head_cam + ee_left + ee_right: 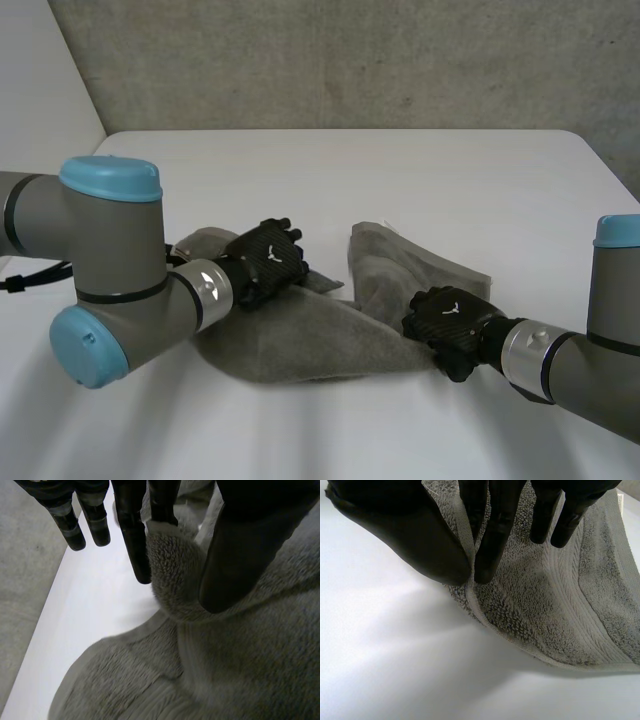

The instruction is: Fold the towel.

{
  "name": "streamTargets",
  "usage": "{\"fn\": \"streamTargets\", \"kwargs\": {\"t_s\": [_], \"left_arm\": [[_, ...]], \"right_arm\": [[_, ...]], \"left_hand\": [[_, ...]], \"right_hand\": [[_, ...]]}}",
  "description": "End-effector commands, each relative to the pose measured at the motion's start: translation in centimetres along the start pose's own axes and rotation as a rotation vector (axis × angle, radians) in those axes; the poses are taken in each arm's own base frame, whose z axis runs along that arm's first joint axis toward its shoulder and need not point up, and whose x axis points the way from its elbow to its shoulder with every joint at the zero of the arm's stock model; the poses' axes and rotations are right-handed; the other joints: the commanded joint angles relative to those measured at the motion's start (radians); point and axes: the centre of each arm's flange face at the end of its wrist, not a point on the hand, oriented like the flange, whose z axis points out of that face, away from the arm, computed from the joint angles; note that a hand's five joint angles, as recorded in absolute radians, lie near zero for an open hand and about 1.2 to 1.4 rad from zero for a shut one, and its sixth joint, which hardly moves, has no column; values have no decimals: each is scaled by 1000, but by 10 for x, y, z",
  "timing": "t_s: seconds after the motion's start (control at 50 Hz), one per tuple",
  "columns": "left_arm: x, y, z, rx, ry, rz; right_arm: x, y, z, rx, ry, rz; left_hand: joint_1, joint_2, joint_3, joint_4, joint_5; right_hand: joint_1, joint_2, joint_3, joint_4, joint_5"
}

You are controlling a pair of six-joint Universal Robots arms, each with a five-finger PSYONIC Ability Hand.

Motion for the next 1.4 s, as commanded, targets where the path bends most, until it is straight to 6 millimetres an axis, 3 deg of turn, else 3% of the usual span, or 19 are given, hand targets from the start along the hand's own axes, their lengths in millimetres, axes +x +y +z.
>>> {"fn": "streamTargets", "kwargs": {"t_s": [0.02, 0.18, 0.36, 0.48, 0.52, 0.54, 0.58, 0.6, 0.68, 0.7, 0.72, 0.74, 0.76, 0.78, 0.86, 0.96, 1.06, 1.16, 1.4], "left_arm": [[-15, 8, -1, -71, -80, 11], [-20, 21, -8, -182, -143, -16], [-13, 20, -28, -203, -154, -95], [-46, 7, -25, -105, -293, -146], [-91, -7, -21, 4, -472, -108], [-91, -7, -21, 4, -473, -107], [-118, -18, -23, 68, -576, -89], [-141, -32, -26, 138, -678, -80], [-197, -79, -63, 377, -990, -129], [-198, -80, -63, 378, -991, -129], [-213, -98, -92, 482, -1078, -140], [-213, -98, -92, 483, -1079, -140], [-222, -115, -120, 579, -1141, -141], [-228, -125, -141, 652, -1182, -135], [-231, -117, -150, 654, -1172, -106], [-202, -74, -117, 520, -956, -121], [-128, -7, -74, 307, -694, -227], [-88, 42, -50, 181, -601, -304], [-17, 97, -14, -6, -413, -414]], "right_arm": [[4, -1, 0, -1, 14, 0], [11, -6, -5, 3, 26, 8], [4, -23, -11, 40, -59, -64], [22, -52, -5, 149, -12, -187], [55, -93, 8, 270, 97, -280], [55, -93, 8, 271, 97, -280], [93, -160, -2, 450, 320, -389], [94, -160, -2, 451, 321, -390], [130, -251, -57, 815, 686, -371], [130, -251, -57, 816, 687, -371], [131, -271, -85, 950, 725, -352], [126, -285, -115, 1057, 734, -342], [126, -285, -115, 1058, 734, -342], [120, -284, -132, 1089, 694, -323], [123, -260, -123, 1030, 604, -291], [100, -221, -105, 905, 503, -295], [77, -159, -76, 714, 457, -340], [55, -108, -52, 548, 400, -358], [15, 0, 4, 204, 192, -271]], "left_hand": [[87, 78, -44, -52, 80], [456, 447, -44, -52, 450], [495, 486, -44, -52, 488], [495, 486, -44, -52, 488], [495, 486, -44, -52, 488], [495, 486, -44, -52, 488], [495, 486, -44, -52, 488], [495, 486, -44, -52, 488], [495, 486, -44, -52, 488], [495, 486, -44, -52, 488], [495, 486, -44, -52, 488], [495, 486, -44, -52, 488], [495, 486, -44, -52, 488], [495, 486, -44, -52, 488], [495, 486, -44, -52, 488], [495, 486, -44, -52, 488], [495, 486, -44, -52, 488], [495, 486, -44, -52, 488], [495, 486, -44, -52, 488]], "right_hand": [[68, 93, -6, -7, 61], [82, 107, -6, -7, 75], [82, 107, -6, -7, 75], [82, 107, -6, -7, 75], [82, 107, -6, -7, 75], [82, 107, -6, -7, 75], [82, 107, -6, -7, 75], [82, 107, -6, -7, 75], [82, 107, -6, -7, 75], [82, 107, -6, -7, 75], [82, 107, -6, -7, 75], [82, 107, -6, -7, 75], [82, 107, -6, -7, 75], [82, 107, -6, -7, 75], [82, 107, -6, -7, 75], [82, 107, -6, -7, 75], [82, 107, -6, -7, 75], [82, 107, -6, -7, 75], [82, 107, -6, -7, 75]]}}
